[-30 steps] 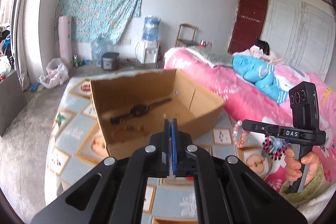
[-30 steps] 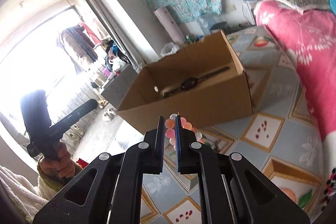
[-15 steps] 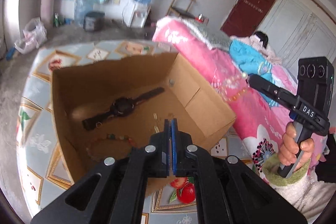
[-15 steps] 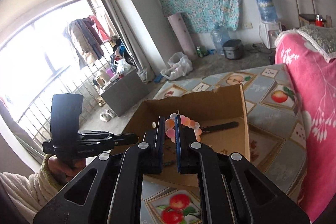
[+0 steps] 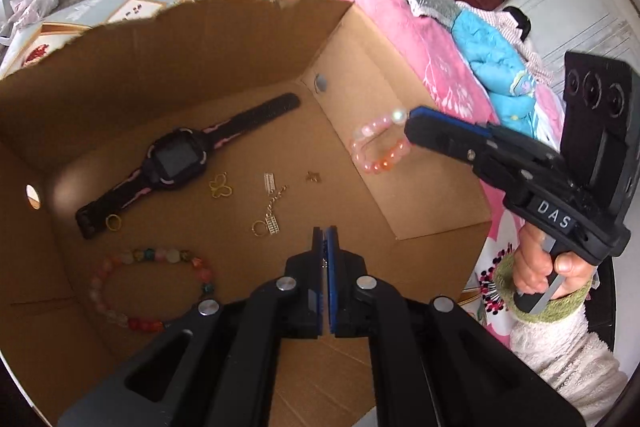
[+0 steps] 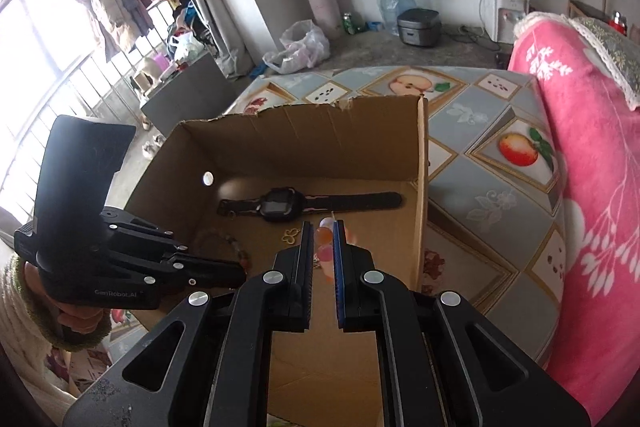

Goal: Organize jewelry

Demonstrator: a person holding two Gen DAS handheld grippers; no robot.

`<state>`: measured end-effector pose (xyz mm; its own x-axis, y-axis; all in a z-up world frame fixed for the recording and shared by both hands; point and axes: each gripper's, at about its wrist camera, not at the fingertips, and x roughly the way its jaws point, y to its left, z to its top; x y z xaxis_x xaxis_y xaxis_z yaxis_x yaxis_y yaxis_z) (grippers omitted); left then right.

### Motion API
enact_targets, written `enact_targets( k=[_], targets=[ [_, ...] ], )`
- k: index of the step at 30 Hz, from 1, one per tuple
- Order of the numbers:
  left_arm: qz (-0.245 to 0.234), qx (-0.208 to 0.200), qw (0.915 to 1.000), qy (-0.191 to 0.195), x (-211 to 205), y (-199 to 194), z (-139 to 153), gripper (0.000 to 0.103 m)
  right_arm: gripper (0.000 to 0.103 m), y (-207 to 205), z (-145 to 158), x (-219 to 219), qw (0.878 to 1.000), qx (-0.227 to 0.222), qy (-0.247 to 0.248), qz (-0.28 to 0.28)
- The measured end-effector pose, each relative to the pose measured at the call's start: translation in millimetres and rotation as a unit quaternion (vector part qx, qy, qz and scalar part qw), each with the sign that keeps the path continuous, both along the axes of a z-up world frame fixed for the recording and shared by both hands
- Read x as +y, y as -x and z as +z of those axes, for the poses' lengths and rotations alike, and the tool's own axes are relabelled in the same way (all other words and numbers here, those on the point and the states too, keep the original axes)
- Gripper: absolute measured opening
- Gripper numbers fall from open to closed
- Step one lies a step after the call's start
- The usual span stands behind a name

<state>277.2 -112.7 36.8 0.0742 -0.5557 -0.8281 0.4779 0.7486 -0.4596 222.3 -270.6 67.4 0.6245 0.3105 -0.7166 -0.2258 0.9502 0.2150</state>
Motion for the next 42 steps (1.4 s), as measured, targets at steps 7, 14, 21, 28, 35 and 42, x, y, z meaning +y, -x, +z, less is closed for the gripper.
enact_targets(
  k=[7,14,21,28,35,42],
  targets=[
    [0.003,0.037,0.9991,-0.023,-8.7,-5.1,-16.1,0.021,0.007,-0.6,4.2,-5.0,1.0,0.006,0.011,-0.002],
    [0.025,0.008,0.9996,-0.01,0.9,-6.4,-3.7,0.025,0.007,-4.0,7.3,-9.2,1.0,0.007,0.021,0.0],
    [0.045,-0.048,0.9978,0.013,21.7,7.6,24.8,0.028,0.011,-20.0,7.6,-1.1,0.998,0.004,0.066,-0.002],
    [0.073,-0.149,0.9861,0.003,52.2,44.8,52.9,0.036,0.017,6.4,23.1,-12.1,0.996,-0.037,0.073,-0.037],
    [0.094,-0.21,0.9731,0.011,76.6,87.1,70.3,0.058,0.024,68.4,42.5,-22.4,0.995,-0.074,0.006,-0.063],
    [0.154,-0.27,0.9505,0.001,101.8,136.1,81.9,0.096,0.074,138.6,38.5,-1.1,0.984,-0.124,-0.028,-0.125]
  ],
)
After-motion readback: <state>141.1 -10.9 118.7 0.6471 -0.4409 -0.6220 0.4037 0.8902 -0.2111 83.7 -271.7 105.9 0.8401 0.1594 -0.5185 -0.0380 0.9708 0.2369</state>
